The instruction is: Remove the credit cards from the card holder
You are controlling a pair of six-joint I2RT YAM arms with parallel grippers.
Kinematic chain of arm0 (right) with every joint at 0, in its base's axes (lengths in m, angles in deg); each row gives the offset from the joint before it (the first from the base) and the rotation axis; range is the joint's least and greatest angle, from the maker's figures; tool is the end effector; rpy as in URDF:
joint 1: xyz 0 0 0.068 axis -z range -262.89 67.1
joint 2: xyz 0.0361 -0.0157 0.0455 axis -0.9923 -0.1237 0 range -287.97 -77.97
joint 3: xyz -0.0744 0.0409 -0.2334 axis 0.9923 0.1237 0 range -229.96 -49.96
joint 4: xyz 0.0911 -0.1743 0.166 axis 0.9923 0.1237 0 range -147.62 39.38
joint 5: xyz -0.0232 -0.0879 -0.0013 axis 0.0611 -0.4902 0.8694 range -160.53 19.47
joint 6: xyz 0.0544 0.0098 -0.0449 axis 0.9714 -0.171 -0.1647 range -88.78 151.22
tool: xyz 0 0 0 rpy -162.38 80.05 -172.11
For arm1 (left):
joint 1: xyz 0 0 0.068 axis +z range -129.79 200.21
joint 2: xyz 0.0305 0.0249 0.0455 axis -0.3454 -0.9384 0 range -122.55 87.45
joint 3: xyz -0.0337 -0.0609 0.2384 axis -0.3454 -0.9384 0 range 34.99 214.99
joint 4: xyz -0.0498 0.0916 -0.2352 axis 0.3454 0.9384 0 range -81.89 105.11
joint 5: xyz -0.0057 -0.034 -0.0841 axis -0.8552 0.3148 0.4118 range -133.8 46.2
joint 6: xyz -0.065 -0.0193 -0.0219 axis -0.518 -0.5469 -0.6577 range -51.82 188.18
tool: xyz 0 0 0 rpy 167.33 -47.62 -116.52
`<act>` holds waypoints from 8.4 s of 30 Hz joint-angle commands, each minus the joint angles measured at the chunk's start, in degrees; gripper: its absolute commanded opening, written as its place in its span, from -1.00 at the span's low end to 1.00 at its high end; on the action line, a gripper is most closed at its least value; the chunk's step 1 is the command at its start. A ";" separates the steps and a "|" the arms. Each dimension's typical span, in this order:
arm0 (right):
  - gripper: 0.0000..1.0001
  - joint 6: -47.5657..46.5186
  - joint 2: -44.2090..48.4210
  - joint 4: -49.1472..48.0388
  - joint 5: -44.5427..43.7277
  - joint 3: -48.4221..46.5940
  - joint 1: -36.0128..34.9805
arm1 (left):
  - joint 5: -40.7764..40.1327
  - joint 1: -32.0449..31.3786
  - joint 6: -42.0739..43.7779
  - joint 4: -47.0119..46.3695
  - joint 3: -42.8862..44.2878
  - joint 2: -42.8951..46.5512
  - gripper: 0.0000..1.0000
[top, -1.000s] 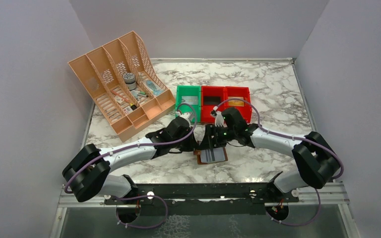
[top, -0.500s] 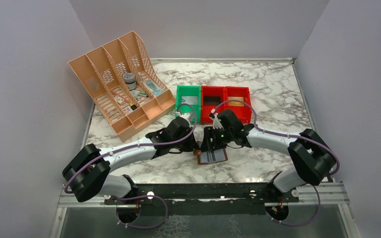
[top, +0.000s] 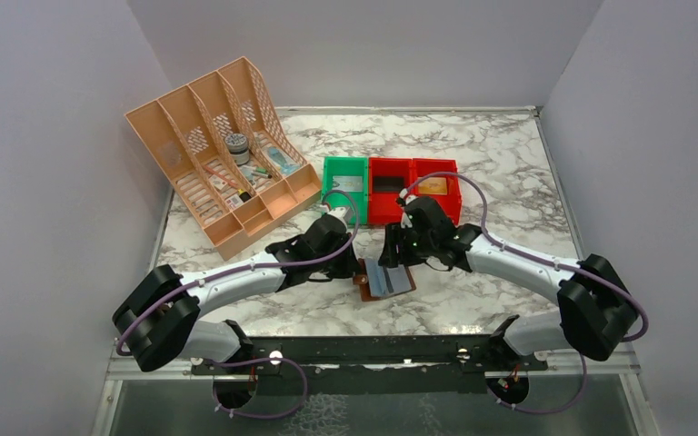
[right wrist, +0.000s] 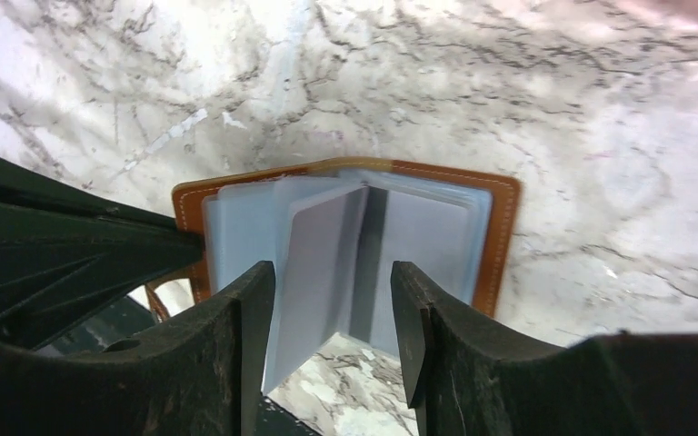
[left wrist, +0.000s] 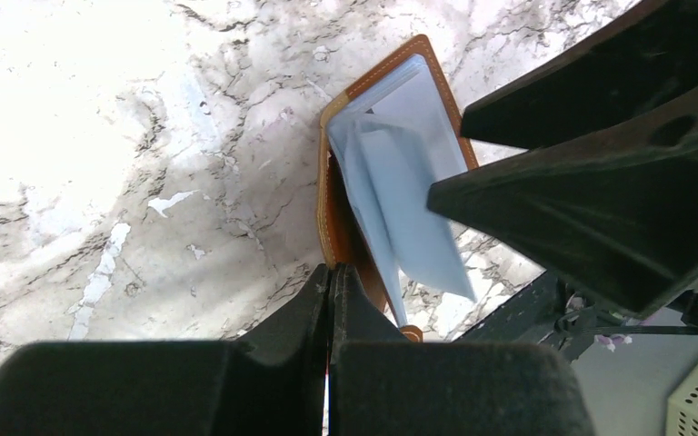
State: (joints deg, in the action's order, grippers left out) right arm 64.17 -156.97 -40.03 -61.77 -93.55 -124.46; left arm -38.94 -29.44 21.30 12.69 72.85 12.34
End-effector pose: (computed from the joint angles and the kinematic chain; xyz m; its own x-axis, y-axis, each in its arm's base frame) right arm 0.2072 0.1957 0.1520 -0.8953 -0.0754 -0.4389 -0.2828 0.8577 0.4294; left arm 0.1809 -0.2205 0.1580 -0.8792 -0.0884 -0.4681 0.2319 0.7790 -0.5826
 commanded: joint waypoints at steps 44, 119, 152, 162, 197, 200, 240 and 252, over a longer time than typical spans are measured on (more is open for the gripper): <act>-0.24 -1.05 1.21 3.61 -5.68 2.17 -0.01 | -2.83 -0.45 2.14 -0.38 -1.77 -4.92 -1.00; -0.41 9.13 -0.56 -17.76 21.05 7.95 0.04 | -1.85 -0.48 0.98 -3.17 -2.98 -6.03 -1.00; 0.02 5.27 4.87 1.01 -1.88 8.48 0.08 | -2.37 -0.47 0.29 -4.46 -4.73 -5.38 -1.00; -0.12 4.96 2.02 -2.38 1.65 8.88 0.10 | -1.88 -0.48 0.14 -4.80 -4.69 -6.04 -1.00; -0.09 3.09 5.64 -2.13 8.62 6.56 0.12 | -1.47 -0.54 0.20 -4.93 -4.38 -6.38 -1.00; -0.09 3.67 5.44 -2.84 9.23 6.78 0.12 | -1.52 -0.62 0.20 -4.93 -4.43 -6.36 -1.00; -0.10 11.81 3.55 -16.39 9.79 12.66 0.08 | -1.40 -1.13 -0.60 3.23 1.96 7.09 -0.16; -0.16 16.63 12.51 -11.94 -4.92 16.21 0.08 | -5.29 -9.36 -9.88 0.54 3.99 1.33 -0.20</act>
State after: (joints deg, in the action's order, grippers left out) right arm 78.00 -148.88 -54.15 -58.34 -78.71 -124.41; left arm -41.74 -36.83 16.54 14.53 76.77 16.44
